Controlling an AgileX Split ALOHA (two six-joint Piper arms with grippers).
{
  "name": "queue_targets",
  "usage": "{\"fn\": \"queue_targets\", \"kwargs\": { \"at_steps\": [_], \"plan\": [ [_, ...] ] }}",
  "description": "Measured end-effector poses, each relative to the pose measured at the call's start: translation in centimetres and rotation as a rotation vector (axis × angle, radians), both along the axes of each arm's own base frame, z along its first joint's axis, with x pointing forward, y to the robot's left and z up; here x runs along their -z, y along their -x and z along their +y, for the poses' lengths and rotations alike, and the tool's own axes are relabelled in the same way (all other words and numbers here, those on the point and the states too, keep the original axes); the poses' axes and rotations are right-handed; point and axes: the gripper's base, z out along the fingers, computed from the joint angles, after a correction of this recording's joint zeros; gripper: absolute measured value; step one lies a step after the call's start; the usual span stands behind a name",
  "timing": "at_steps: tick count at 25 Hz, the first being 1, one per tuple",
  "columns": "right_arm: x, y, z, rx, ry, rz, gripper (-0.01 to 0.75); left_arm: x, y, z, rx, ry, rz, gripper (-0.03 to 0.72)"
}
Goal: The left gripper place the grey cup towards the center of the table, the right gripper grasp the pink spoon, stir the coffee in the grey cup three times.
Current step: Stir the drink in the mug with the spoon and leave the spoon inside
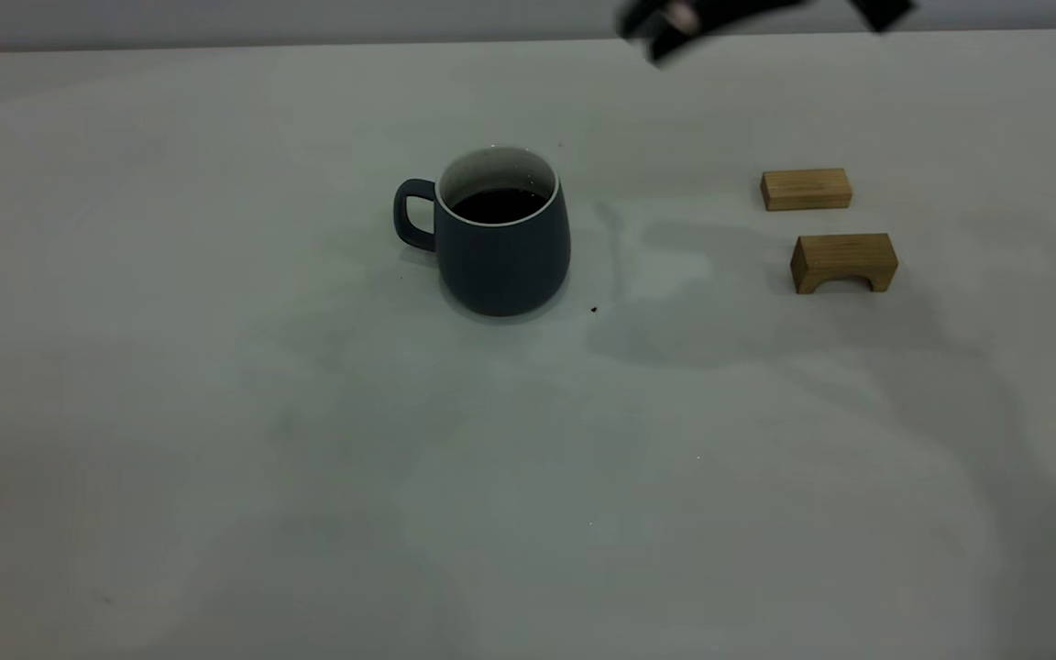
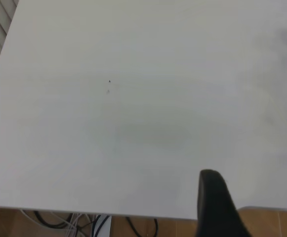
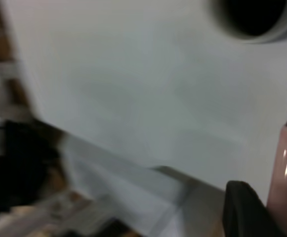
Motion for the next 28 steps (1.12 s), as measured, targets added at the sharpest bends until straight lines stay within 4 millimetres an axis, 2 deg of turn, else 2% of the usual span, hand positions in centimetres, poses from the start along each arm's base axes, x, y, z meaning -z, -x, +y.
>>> {"fn": "queue_targets", "kwargs": {
  "at_steps": [6, 9, 18, 28],
  "plan": [
    [-1.2, 0.0, 3.5, 0.163, -0.218, 0.088, 0.126, 0.0, 0.0, 0.0, 0.000, 0.000, 0.000, 0.469],
    [-1.0, -0.6, 4.3, 0.288, -0.293, 0.155, 0.126, 0.0, 0.0, 0.0, 0.000, 0.000, 0.000, 0.469],
    [3.3, -1.2, 5.5, 0.541, -0.382, 0.565, 0.126, 0.0, 0.0, 0.0, 0.000, 0.001, 0.000, 0.469],
    [5.3, -0.4, 8.2, 0.684, -0.445, 0.830, 0.126, 0.0, 0.0, 0.0, 0.001, 0.000, 0.000, 0.469]
  ]
}}
